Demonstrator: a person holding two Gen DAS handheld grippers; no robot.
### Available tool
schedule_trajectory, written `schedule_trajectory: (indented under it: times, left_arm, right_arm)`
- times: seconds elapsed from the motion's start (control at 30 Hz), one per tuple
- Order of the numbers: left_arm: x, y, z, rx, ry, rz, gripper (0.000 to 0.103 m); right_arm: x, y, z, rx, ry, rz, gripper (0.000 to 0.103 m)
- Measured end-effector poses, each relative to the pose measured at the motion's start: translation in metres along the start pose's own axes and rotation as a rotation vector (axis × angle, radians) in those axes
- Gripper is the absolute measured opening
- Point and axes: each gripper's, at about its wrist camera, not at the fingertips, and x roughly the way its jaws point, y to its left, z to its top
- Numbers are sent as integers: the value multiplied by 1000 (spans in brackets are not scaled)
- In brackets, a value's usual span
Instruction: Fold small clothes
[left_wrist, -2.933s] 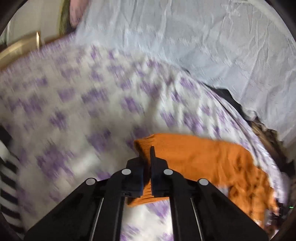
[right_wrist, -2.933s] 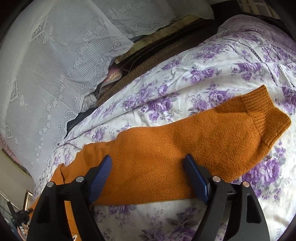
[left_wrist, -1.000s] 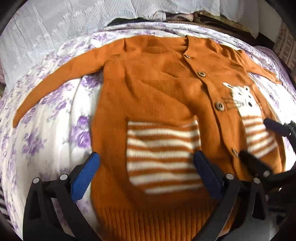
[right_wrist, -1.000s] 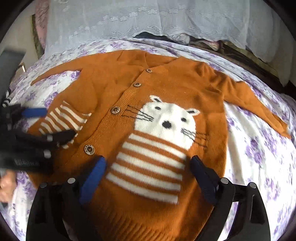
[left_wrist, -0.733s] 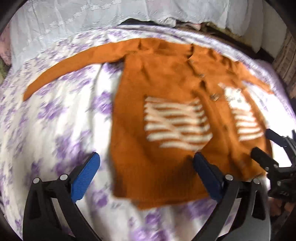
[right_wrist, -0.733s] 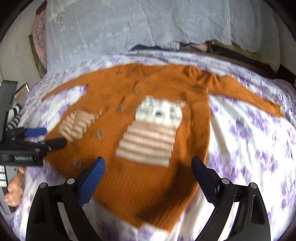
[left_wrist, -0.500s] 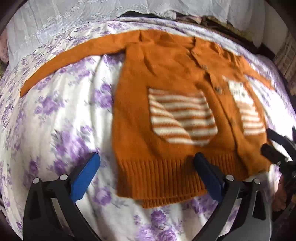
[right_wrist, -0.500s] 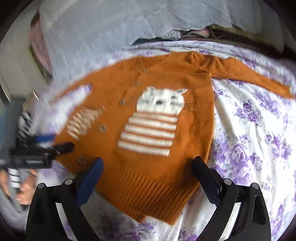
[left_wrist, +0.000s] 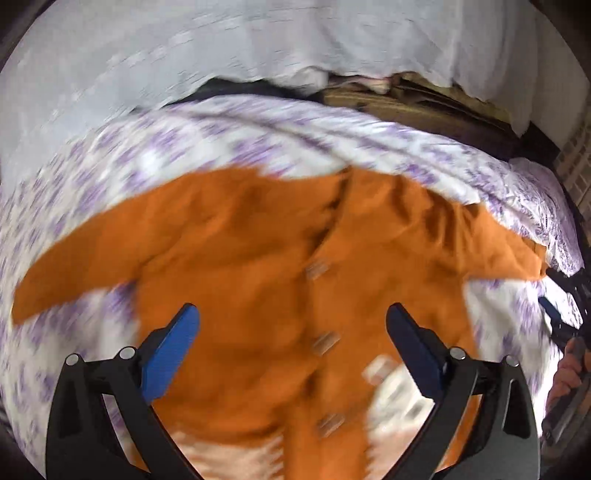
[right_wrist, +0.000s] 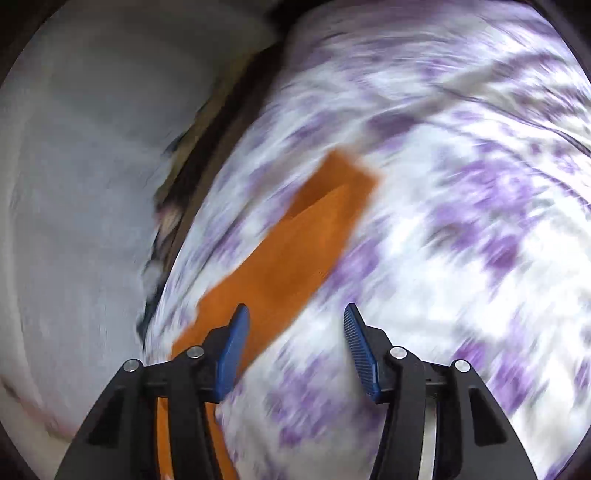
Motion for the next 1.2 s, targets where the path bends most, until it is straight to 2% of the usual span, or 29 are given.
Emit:
schedule_trajectory:
  times: [0.1,0.23,0.27,0.3,0.33,0.37,0.4,0.47,0.57,0.7,0.9,1.03,1.2]
  left_arm:
    - [30,-37,19,2,22,-11,99]
    - [86,-63,38,-33,103,7,99]
    - [97,-64,40,-38,116,21,99]
    - [108,-65,40,-43,126,30,99]
    - [116,-64,39,-40,125,33,99]
    - [118,-66,36,-25,100,36,99]
    - [117,-68,35,-12,89,40,99]
    - [116,-71,34,12,82,47,99]
    - [111,-64,34,-8,75,2,99]
    - [101,-45,34,-57,57,-66,99]
    - [87,-22,41,-107,56,-162,99]
    - [68,-21,47,-78,7,-148,99]
    - [76,-16,52,-80,32,-142,99]
  right_arm:
    - [14,-16,22,106,8,42,51]
    - [31,-13,45,148,-31,40,50]
    - [35,-13,46,151,-43,34,45]
    - [38,-13,47,144,-79,25,36]
    - [38,-12,41,127,-102,15,33]
    - [40,-10,38,97,-129,-3,19]
    - [41,-9,33,55,-154,-46,11]
    - [45,-9,35,40,-163,-41,6]
    - [38,-2,35,10,-180,22,6]
    - [18,36,23,-136,-178,112,6]
    - [19,95,-4,-320,-115,199,6]
    - [10,121,-35,-408,-70,243,6]
    - [12,149,-73,-499,-13,282,6]
